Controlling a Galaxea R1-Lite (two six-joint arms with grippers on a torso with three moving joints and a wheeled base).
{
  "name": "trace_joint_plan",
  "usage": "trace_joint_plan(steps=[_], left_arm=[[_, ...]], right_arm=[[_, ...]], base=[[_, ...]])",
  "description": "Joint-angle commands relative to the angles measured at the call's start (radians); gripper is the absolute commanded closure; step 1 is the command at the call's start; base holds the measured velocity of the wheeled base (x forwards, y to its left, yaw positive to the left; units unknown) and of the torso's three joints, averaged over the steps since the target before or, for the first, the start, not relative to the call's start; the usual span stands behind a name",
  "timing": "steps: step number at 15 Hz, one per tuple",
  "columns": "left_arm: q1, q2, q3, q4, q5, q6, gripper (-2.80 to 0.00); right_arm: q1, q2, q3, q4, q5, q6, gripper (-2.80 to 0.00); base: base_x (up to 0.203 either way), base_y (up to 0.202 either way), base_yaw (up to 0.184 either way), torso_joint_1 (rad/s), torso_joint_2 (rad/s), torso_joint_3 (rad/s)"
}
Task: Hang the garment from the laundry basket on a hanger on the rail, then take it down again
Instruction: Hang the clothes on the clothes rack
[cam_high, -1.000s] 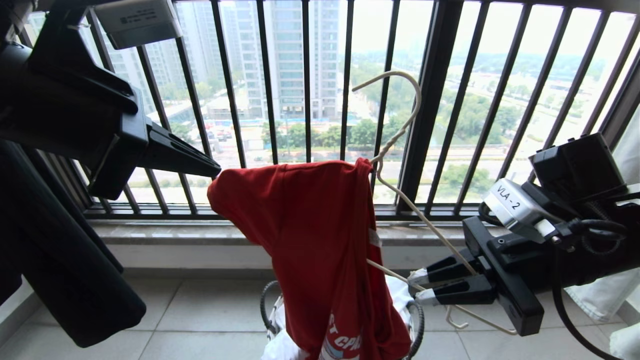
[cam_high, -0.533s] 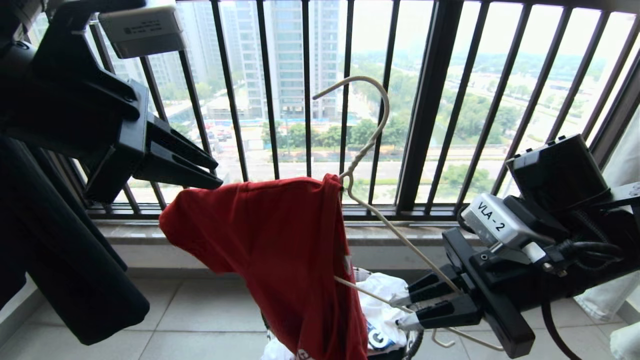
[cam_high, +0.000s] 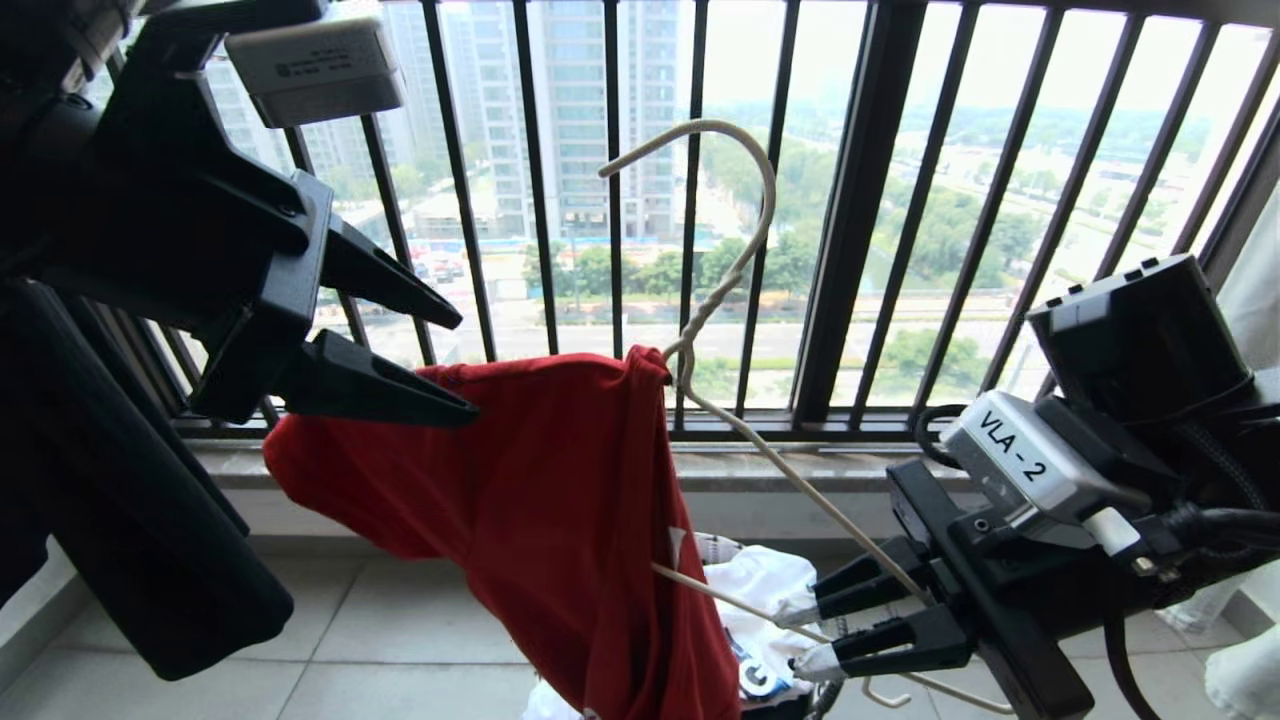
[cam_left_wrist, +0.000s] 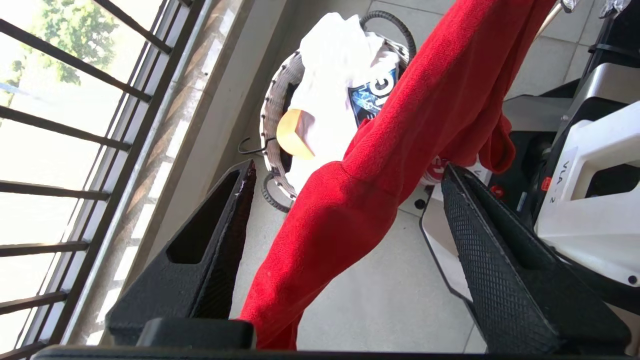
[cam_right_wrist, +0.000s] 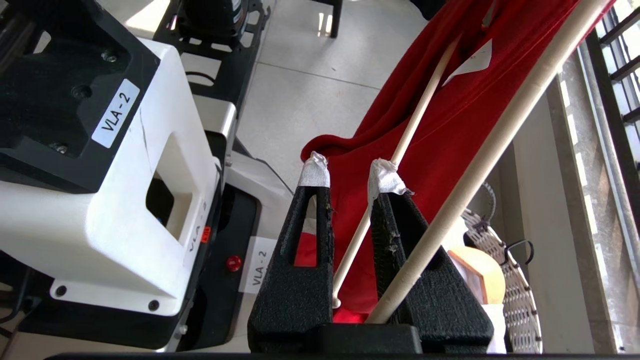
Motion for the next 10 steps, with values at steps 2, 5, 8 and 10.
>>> trace_joint_plan(steps=[2, 5, 8, 10], left_arm=[[-0.034, 0.010, 0.005, 0.007, -0.032, 0.000, -2.80], [-0.061, 0.023, 0.020, 0.008, -0.073, -0.011, -2.80], [-0.073, 0.041, 0.025, 0.003, -0.075, -0.027, -2.80], [-0.073, 0.050, 0.021, 0.002, -0.091, -0.030, -2.80]], right_arm=[[0.001, -0.038, 0.001, 0.001, 0.002, -0.006, 0.00], [0.001, -0.054, 0.002, 0.001, 0.004, -0.006, 0.00], [0.000, -0.054, 0.000, -0.001, 0.002, -0.006, 0.00], [0.000, -0.052, -0.002, -0.005, 0.004, -0.006, 0.00]], base=[[0.000, 0.000, 0.000, 0.000, 0.00, 0.000], [0.000, 0.000, 0.000, 0.000, 0.00, 0.000], [0.000, 0.000, 0.000, 0.000, 0.00, 0.000], [0.000, 0.000, 0.000, 0.000, 0.00, 0.000]])
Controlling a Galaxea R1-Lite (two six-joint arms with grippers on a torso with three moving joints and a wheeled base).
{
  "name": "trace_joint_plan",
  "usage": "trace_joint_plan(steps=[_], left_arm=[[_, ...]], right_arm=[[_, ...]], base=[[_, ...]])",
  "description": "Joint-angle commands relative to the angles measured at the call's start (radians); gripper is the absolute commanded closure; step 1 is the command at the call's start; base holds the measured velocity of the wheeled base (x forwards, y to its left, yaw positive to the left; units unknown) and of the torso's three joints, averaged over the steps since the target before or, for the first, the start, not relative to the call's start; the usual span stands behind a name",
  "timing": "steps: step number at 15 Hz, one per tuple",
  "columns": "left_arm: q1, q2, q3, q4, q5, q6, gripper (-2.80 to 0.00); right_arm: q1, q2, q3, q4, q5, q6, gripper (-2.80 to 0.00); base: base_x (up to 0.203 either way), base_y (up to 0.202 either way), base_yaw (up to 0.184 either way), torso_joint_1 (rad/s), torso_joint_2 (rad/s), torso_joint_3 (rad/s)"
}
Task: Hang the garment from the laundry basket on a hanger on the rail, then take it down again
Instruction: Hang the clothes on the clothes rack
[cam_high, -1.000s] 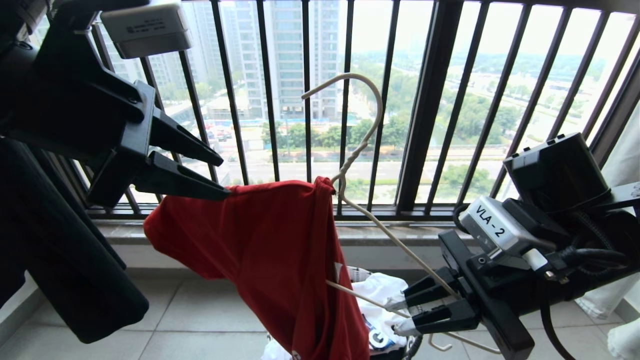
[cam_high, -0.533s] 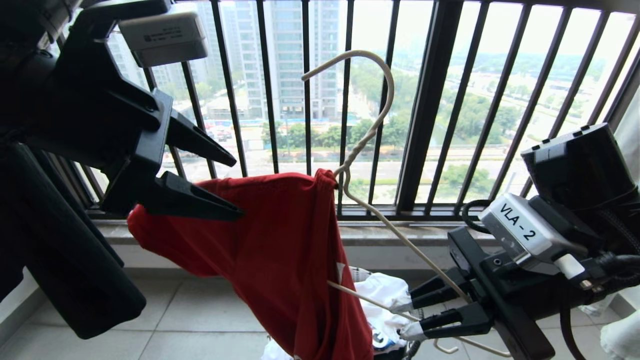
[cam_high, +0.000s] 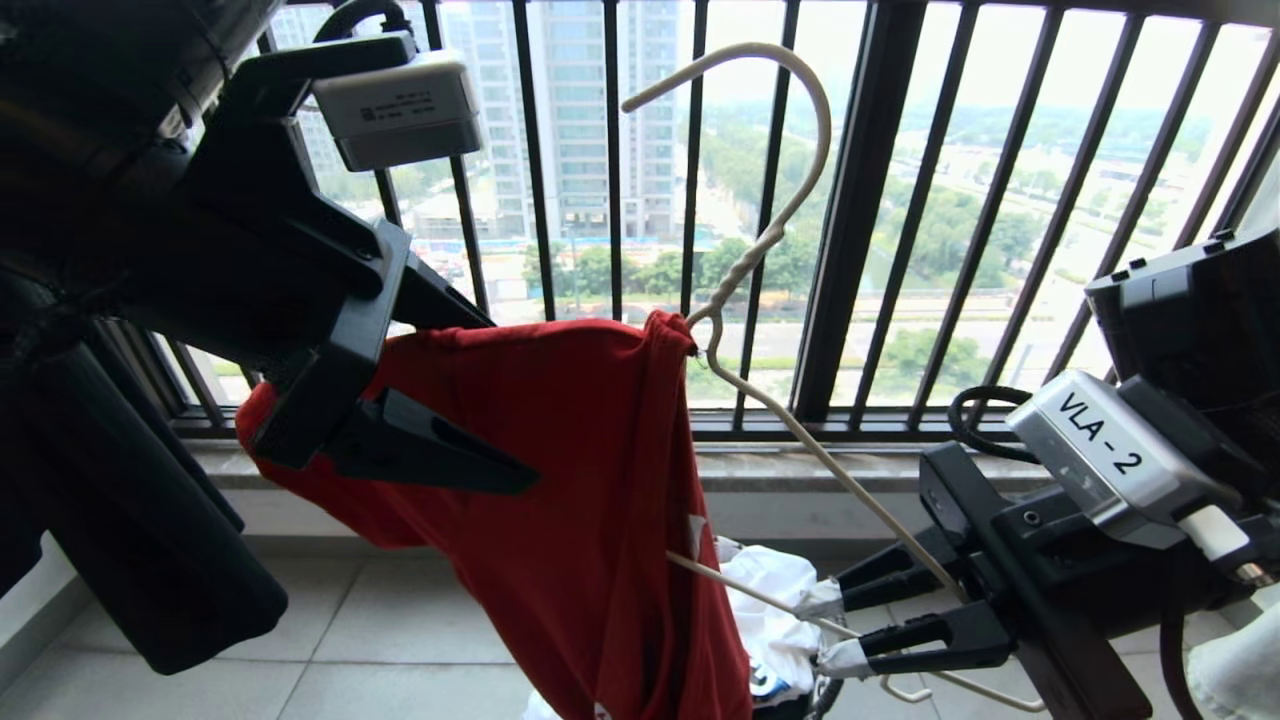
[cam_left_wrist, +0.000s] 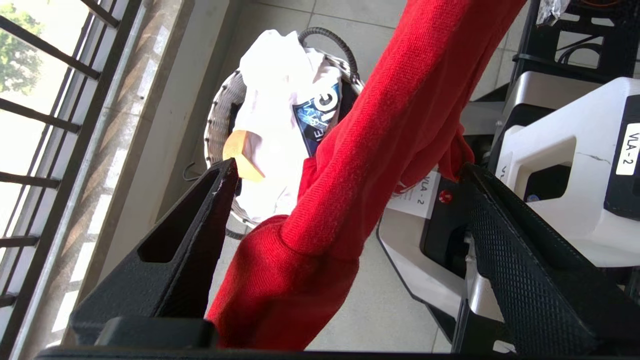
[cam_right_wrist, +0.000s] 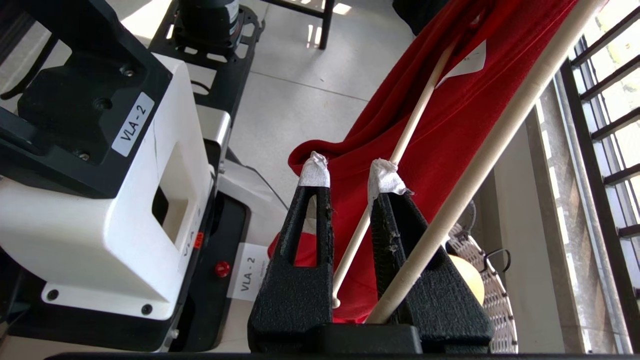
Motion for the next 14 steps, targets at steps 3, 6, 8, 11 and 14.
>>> trace_joint_plan(steps=[3, 6, 8, 11, 14], left_arm=[[-0.001, 0.027, -0.015, 0.004, -0.042, -0.046, -2.80], [-0.002, 0.027, -0.016, 0.005, -0.045, -0.048, -2.80], [-0.002, 0.025, -0.014, 0.006, -0.045, -0.048, -2.80], [-0.002, 0.025, -0.015, 0.006, -0.045, -0.048, -2.80], [-0.002, 0.026, -0.016, 0.006, -0.045, -0.048, 0.00]], right_arm=[[-0.001, -0.004, -0.016, -0.002, 0.010, 0.000, 0.00], [-0.002, -0.006, -0.022, -0.002, 0.010, 0.003, 0.00], [-0.004, -0.007, -0.024, -0.002, 0.010, 0.003, 0.00], [-0.004, -0.009, -0.022, -0.002, 0.010, 0.003, 0.00], [-0.004, -0.009, -0.024, -0.002, 0.010, 0.003, 0.00]], base=[[0.000, 0.000, 0.000, 0.000, 0.00, 0.000], [0.000, 0.000, 0.000, 0.000, 0.00, 0.000], [0.000, 0.000, 0.000, 0.000, 0.00, 0.000], [0.000, 0.000, 0.000, 0.000, 0.00, 0.000], [0.000, 0.000, 0.000, 0.000, 0.00, 0.000]])
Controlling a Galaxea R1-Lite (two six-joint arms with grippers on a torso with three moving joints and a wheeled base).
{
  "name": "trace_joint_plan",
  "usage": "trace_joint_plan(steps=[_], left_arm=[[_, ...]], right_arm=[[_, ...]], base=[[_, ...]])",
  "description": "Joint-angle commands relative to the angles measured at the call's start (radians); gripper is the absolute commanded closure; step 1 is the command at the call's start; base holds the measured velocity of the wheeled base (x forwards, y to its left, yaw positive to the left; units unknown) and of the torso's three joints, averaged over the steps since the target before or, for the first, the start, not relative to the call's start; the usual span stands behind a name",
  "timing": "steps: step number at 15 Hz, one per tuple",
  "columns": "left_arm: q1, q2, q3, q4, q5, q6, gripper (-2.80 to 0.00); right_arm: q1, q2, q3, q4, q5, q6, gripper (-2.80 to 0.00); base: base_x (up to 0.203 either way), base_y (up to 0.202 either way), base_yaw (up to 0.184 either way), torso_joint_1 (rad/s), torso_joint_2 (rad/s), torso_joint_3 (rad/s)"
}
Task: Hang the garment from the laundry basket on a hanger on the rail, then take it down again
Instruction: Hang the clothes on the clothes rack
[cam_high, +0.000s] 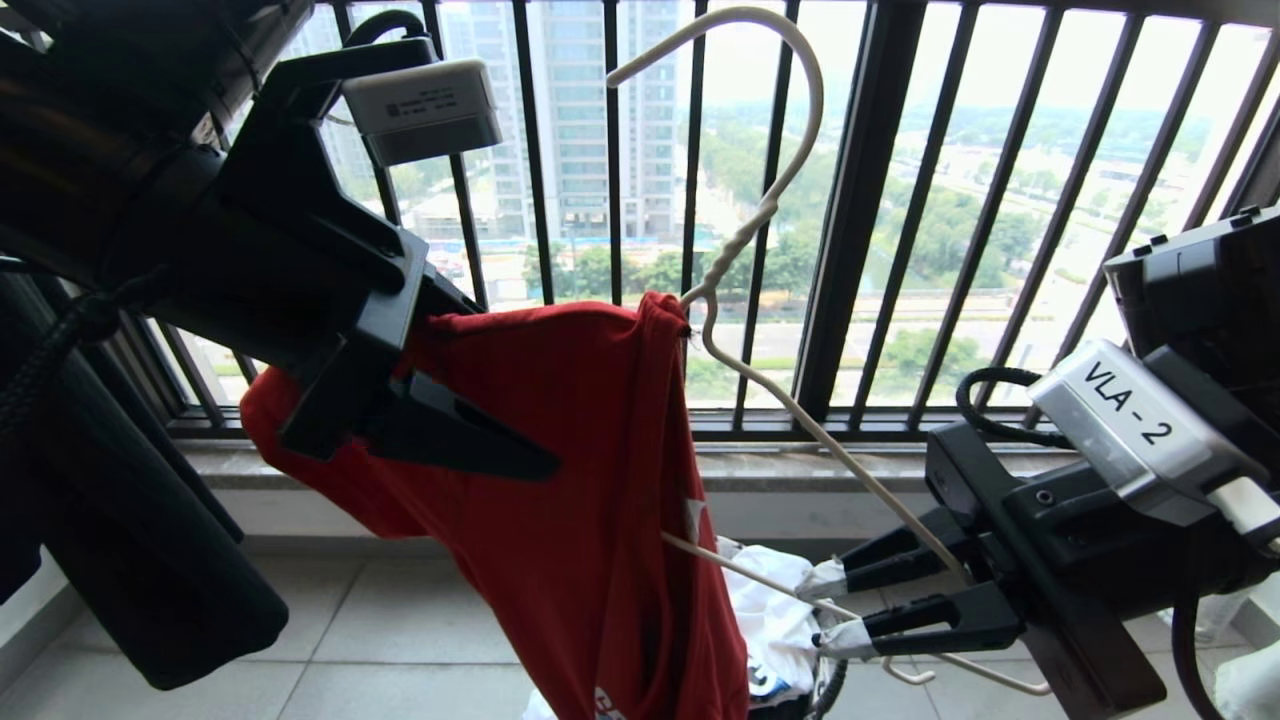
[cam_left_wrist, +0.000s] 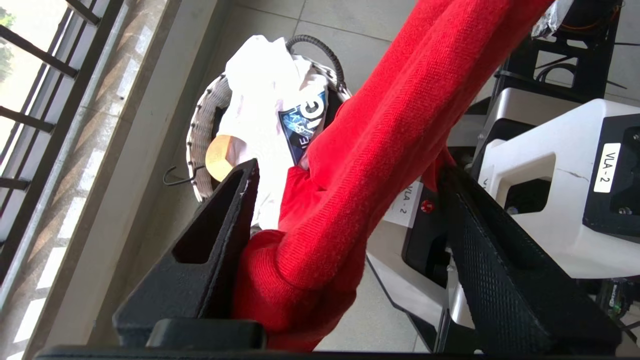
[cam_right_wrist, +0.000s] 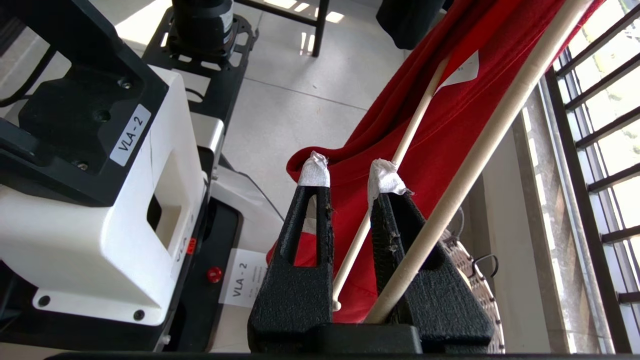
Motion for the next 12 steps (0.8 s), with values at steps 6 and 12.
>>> trace_joint_plan(steps=[6, 12], left_arm=[[-0.002, -0.001, -0.001, 0.006, -0.003, 0.004, 0.00], [0.000, -0.015, 0.002, 0.006, -0.003, 0.002, 0.00]], right_arm=[[-0.002, -0.004, 0.000, 0.001, 0.005, 0.000, 0.00], [-0.049, -0.002, -0.022, -0.001, 0.008, 0.043, 0.00]], base=[[0.000, 0.000, 0.000, 0.000, 0.00, 0.000], [0.000, 0.000, 0.000, 0.000, 0.00, 0.000]])
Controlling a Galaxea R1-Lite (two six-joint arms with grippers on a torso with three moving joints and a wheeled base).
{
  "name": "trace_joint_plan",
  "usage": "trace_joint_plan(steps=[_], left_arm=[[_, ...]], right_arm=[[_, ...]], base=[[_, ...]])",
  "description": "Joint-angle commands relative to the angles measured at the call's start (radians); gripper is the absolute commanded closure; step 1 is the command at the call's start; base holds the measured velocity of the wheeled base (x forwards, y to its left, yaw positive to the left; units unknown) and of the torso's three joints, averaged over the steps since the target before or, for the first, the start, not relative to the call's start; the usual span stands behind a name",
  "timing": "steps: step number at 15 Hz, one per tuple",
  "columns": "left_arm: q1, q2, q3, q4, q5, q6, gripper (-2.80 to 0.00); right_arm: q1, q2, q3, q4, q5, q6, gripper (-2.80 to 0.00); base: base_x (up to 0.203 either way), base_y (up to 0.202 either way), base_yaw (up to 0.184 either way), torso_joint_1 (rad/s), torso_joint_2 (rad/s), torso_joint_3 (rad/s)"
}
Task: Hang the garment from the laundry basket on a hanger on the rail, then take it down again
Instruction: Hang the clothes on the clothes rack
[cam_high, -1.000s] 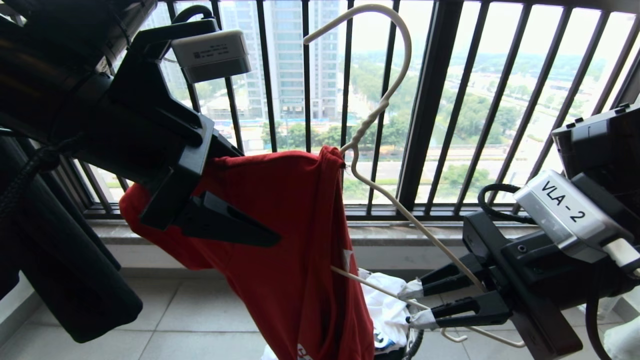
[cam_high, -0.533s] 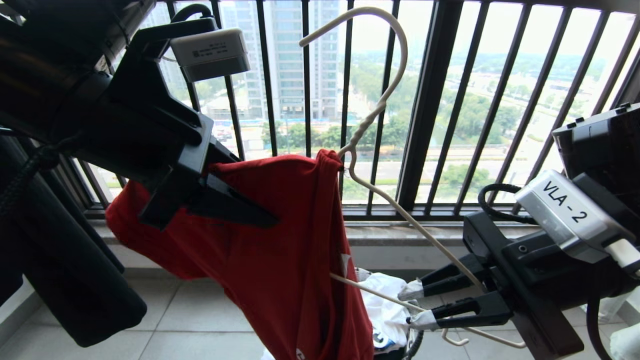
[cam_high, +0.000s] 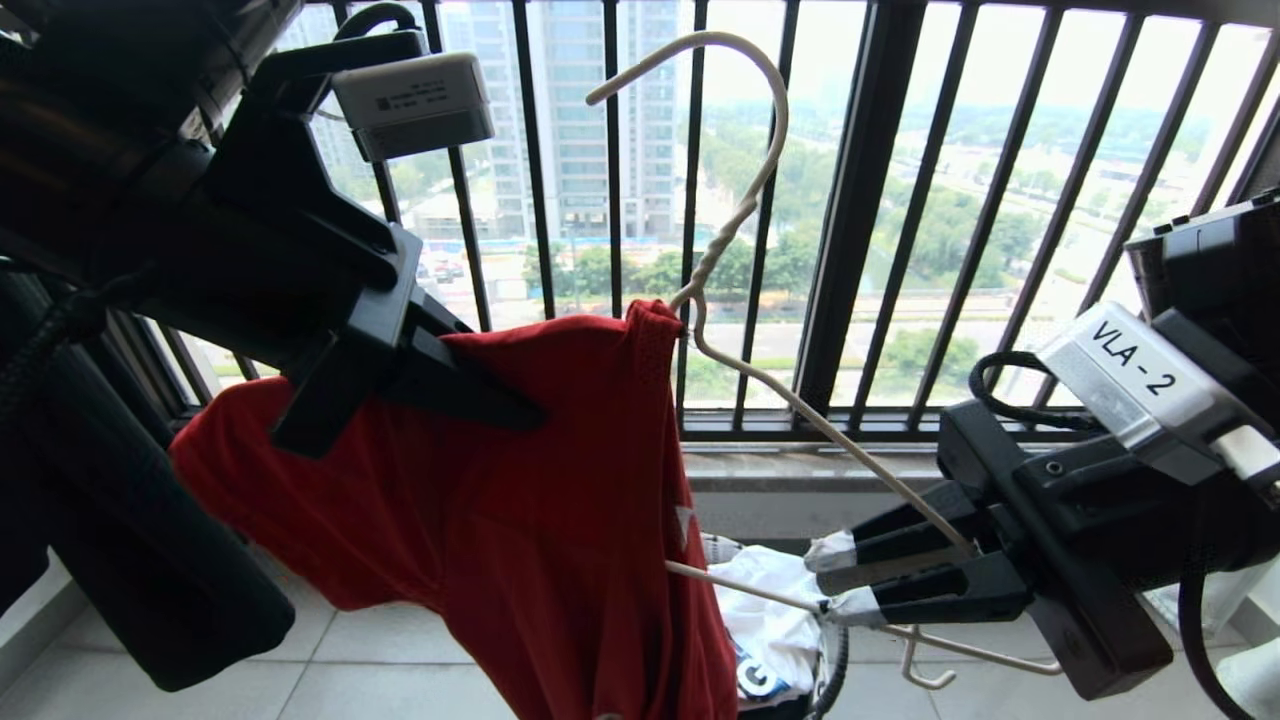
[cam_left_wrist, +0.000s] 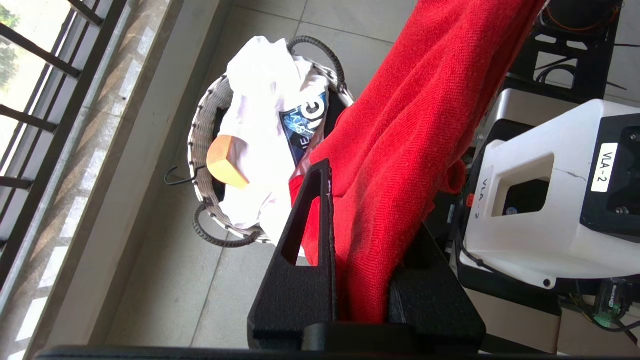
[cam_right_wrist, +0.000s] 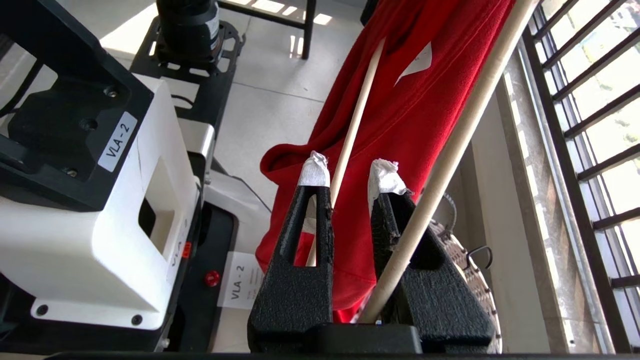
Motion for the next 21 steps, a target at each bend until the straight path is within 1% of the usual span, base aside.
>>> trace_joint_plan(steps=[1, 2, 3, 7, 8, 10, 12, 14, 15, 16, 19, 21], left_arm=[[0.000, -0.005, -0.003, 0.006, -0.003, 0.004, 0.00], [-0.001, -0.007, -0.005, 0.005, -0.003, 0.004, 0.00], [0.000, -0.010, -0.005, 0.005, -0.003, 0.004, 0.00], [0.000, -0.011, -0.005, 0.003, -0.002, 0.001, 0.00], [0.000, -0.010, -0.005, 0.003, -0.002, -0.005, 0.00], [0.000, -0.008, -0.005, 0.001, -0.002, -0.008, 0.00], [0.000, -0.007, -0.007, -0.002, 0.001, -0.015, 0.00], [0.000, -0.005, -0.007, -0.016, 0.006, -0.042, 0.00], [0.000, -0.005, -0.007, -0.026, 0.006, -0.053, 0.00], [0.000, -0.004, -0.007, -0.035, 0.006, -0.062, 0.00], [0.001, -0.001, -0.007, -0.084, 0.009, -0.114, 0.00], [0.003, -0.002, -0.007, -0.109, 0.012, -0.143, 0.00]], right_arm=[[-0.006, 0.001, -0.004, 0.001, 0.004, 0.001, 0.00], [-0.006, 0.001, -0.004, 0.001, 0.003, 0.001, 0.00], [-0.006, 0.001, -0.004, 0.001, 0.005, 0.001, -2.80], [-0.011, 0.002, -0.003, 0.009, 0.003, 0.005, -2.80], [-0.031, 0.001, -0.001, 0.009, 0.003, 0.009, -2.80], [-0.064, -0.001, -0.002, 0.002, 0.003, 0.059, -2.80], [-0.108, -0.002, 0.001, 0.002, 0.003, 0.073, -2.80], [-0.161, -0.002, 0.003, 0.003, 0.004, 0.077, -2.80], [-0.177, -0.002, 0.000, 0.002, 0.005, 0.096, -2.80], [-0.194, -0.003, -0.001, 0.001, 0.003, 0.124, -2.80], [-0.268, -0.019, -0.003, -0.023, 0.003, 0.253, -2.80], [-0.308, -0.052, -0.003, -0.049, 0.002, 0.394, -2.80]], base=[[0.000, 0.000, 0.000, 0.000, 0.00, 0.000], [0.000, 0.000, 0.000, 0.000, 0.00, 0.000], [0.000, 0.000, 0.000, 0.000, 0.00, 0.000], [0.000, 0.000, 0.000, 0.000, 0.00, 0.000], [0.000, 0.000, 0.000, 0.000, 0.00, 0.000], [0.000, 0.000, 0.000, 0.000, 0.00, 0.000], [0.000, 0.000, 0.000, 0.000, 0.00, 0.000], [0.000, 0.000, 0.000, 0.000, 0.00, 0.000], [0.000, 0.000, 0.000, 0.000, 0.00, 0.000], [0.000, 0.000, 0.000, 0.000, 0.00, 0.000], [0.000, 0.000, 0.000, 0.000, 0.00, 0.000], [0.000, 0.000, 0.000, 0.000, 0.00, 0.000]])
